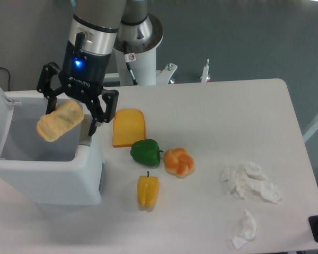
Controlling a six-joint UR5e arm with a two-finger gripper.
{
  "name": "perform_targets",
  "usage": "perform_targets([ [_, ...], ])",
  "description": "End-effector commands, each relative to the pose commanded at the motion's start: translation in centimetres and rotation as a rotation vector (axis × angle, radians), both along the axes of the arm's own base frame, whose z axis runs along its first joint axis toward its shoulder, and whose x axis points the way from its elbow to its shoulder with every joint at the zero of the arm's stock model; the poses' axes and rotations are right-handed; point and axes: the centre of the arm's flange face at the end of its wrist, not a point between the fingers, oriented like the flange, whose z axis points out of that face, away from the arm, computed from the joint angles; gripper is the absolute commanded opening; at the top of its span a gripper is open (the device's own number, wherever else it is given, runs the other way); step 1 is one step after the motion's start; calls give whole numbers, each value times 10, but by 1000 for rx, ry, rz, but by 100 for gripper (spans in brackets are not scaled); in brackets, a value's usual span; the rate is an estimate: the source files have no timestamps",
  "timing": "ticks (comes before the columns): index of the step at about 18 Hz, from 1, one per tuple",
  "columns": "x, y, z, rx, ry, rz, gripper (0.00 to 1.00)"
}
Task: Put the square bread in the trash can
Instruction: 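Lower the bread roll into the trash can opening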
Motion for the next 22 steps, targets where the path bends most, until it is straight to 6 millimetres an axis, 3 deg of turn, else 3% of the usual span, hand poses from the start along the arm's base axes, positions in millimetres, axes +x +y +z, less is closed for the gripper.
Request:
perform_targets([
  [11, 7, 13, -19, -28, -25, -21, 100],
  [22, 0, 8, -12, -15, -2, -19, 100],
])
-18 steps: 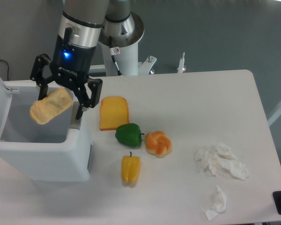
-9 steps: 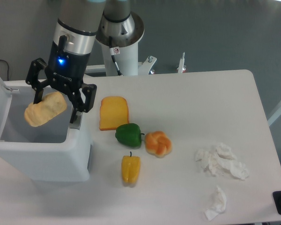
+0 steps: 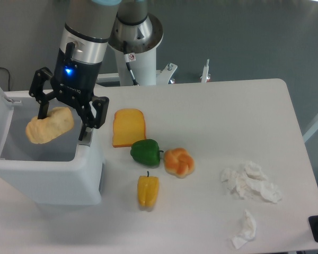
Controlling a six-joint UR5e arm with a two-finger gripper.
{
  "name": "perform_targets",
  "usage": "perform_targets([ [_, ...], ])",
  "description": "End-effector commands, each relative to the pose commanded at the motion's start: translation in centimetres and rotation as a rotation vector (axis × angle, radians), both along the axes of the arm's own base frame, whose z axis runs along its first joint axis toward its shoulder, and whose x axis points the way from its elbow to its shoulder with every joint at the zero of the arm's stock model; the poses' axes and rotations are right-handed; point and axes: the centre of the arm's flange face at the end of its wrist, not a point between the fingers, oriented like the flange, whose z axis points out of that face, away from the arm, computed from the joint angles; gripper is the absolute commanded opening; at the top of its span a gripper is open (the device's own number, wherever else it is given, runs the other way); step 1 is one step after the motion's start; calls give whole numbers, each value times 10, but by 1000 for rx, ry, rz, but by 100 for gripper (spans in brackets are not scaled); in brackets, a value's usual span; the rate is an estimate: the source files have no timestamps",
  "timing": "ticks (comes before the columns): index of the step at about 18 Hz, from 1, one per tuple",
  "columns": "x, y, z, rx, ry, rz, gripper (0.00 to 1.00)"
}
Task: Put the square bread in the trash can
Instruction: 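Lower the bread roll into the trash can opening, then open the gripper to drop the bread roll into the can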
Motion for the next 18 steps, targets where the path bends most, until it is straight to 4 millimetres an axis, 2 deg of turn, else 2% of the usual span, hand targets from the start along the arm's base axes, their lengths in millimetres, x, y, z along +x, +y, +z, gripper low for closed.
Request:
perform_targets([
  [9, -1, -3, 3, 5, 10, -5, 100],
  [15, 14, -20, 26, 34, 34, -5, 100],
  [18, 17, -25, 26, 34, 35, -3, 100],
])
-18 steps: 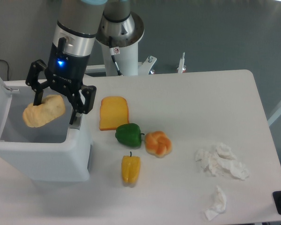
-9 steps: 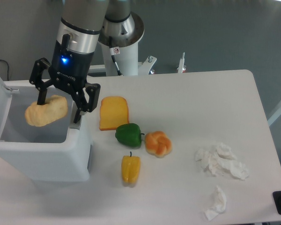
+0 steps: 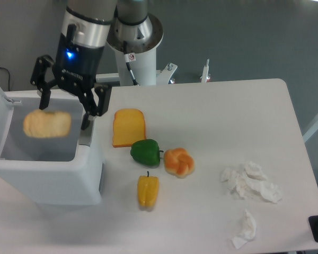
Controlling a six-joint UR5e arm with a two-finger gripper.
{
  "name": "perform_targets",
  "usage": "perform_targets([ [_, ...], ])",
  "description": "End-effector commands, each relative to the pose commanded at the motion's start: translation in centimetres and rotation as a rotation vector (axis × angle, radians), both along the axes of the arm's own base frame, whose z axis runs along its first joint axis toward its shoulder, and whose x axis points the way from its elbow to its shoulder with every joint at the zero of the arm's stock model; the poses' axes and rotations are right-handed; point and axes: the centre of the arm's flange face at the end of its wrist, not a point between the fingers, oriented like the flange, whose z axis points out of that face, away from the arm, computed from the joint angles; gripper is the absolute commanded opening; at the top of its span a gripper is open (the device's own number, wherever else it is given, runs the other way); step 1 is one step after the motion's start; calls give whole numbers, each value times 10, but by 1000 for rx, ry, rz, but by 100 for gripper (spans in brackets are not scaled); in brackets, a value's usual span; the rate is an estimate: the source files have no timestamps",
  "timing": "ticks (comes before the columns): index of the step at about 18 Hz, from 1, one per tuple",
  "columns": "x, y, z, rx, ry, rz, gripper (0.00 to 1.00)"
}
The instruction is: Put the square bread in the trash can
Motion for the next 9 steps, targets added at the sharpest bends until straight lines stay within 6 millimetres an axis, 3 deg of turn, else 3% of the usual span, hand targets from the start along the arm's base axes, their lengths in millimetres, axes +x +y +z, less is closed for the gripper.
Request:
perform_targets([
  [6, 1, -1, -5, -8, -3, -2, 100],
  [9, -21, -9, -4, -3, 1, 36, 100],
])
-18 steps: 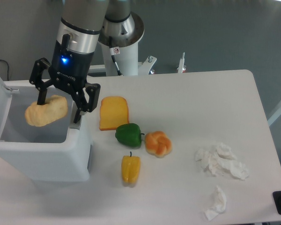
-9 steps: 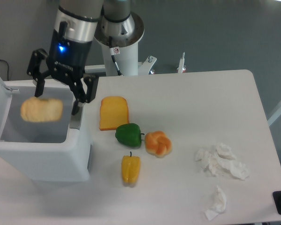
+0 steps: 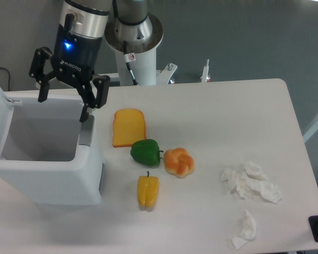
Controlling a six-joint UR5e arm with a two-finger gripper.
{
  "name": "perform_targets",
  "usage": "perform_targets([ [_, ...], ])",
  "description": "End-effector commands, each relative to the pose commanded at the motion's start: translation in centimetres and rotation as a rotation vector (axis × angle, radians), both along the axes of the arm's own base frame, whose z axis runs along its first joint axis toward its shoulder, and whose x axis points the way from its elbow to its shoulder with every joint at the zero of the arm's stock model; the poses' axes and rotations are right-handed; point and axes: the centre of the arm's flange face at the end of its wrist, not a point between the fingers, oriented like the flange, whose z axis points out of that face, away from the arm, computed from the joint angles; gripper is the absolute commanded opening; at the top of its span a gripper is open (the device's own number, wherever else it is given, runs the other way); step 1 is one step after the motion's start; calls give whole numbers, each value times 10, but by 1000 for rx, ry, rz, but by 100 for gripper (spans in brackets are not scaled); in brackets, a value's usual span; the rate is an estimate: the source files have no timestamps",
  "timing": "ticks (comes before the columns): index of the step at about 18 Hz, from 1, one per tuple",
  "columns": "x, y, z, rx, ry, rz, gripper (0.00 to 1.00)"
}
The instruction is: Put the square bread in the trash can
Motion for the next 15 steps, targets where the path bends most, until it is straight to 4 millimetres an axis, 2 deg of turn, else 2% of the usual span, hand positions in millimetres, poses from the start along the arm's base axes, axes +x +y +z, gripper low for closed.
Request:
perform_targets([
  [2, -9, -4, 4, 5, 32, -13, 100],
  [6, -28, -10, -7, -103, 185, -11, 100],
  [15, -40, -17, -18, -214, 329, -66, 100],
])
